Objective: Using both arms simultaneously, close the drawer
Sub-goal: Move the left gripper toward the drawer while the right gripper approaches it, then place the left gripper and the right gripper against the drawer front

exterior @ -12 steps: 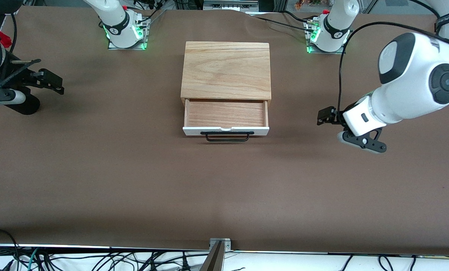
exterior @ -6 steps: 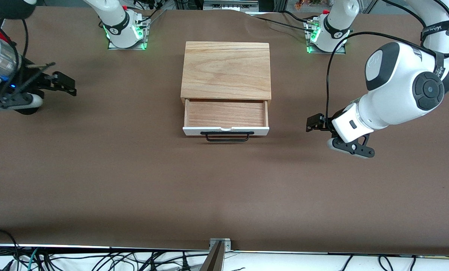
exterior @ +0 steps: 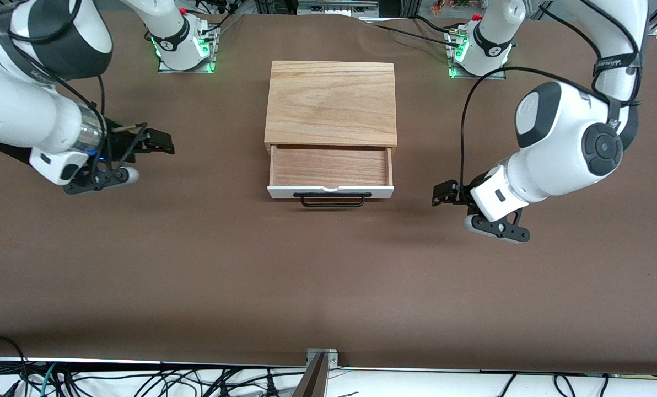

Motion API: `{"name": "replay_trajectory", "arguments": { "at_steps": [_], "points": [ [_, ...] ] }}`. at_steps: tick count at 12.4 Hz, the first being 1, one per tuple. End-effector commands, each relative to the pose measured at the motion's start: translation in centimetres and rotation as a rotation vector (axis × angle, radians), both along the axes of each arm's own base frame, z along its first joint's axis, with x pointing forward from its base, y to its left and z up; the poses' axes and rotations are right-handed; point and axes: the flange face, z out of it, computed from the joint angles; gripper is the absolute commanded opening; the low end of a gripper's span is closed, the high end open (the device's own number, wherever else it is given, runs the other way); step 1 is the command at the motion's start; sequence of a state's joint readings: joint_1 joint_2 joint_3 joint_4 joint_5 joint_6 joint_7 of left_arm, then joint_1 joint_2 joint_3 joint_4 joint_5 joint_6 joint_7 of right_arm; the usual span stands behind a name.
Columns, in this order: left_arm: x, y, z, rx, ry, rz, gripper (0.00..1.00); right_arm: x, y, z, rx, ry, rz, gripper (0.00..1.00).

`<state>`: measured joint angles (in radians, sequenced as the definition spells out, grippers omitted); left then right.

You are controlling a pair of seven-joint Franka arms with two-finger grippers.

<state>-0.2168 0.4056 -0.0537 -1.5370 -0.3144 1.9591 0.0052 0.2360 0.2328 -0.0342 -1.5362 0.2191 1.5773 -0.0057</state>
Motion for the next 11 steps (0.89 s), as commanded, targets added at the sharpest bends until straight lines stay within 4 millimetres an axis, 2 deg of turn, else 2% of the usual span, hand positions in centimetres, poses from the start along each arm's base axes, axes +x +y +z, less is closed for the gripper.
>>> {"name": "replay_trajectory", "arguments": {
  "at_steps": [1, 2, 3, 4, 5, 8, 9, 11],
  "points": [
    [0.7, -2.6, -2.1, -0.025, -0.005, 0.000, 1.00, 1.3, 2.6, -1.1, 0.070, -0.014, -0.003, 1.00],
    [0.8, -3.0, -3.4, -0.021, 0.009, -0.004, 1.00, 1.5, 3.3, -2.2, 0.125, 0.016, -0.016, 1.00],
    [1.0, -3.6, -4.2, -0.031, 0.003, 0.002, 1.00, 2.0, 4.2, -4.1, 0.200, 0.063, -0.032, 1.00],
    [0.8, -4.8, -4.9, -0.049, 0.001, 0.002, 1.00, 2.4, 4.9, -5.7, 0.257, 0.097, -0.053, 1.00],
    [1.0, -5.0, -5.5, -0.052, -0.008, 0.008, 1.00, 3.3, 5.2, -7.5, 0.275, 0.092, -0.078, 1.00],
    [1.0, -6.7, -7.8, -0.048, -0.018, 0.000, 1.00, 4.2, 8.4, -11.9, 0.282, 0.048, -0.044, 1.00],
    [0.8, -7.2, -8.6, -0.047, -0.007, -0.007, 1.00, 4.4, 9.8, -13.4, 0.319, 0.054, -0.059, 1.00],
    [0.0, -8.5, -9.9, -0.054, 0.019, -0.018, 1.00, 4.9, 11.4, -16.8, 0.391, 0.071, -0.106, 1.00]
  ]
}}
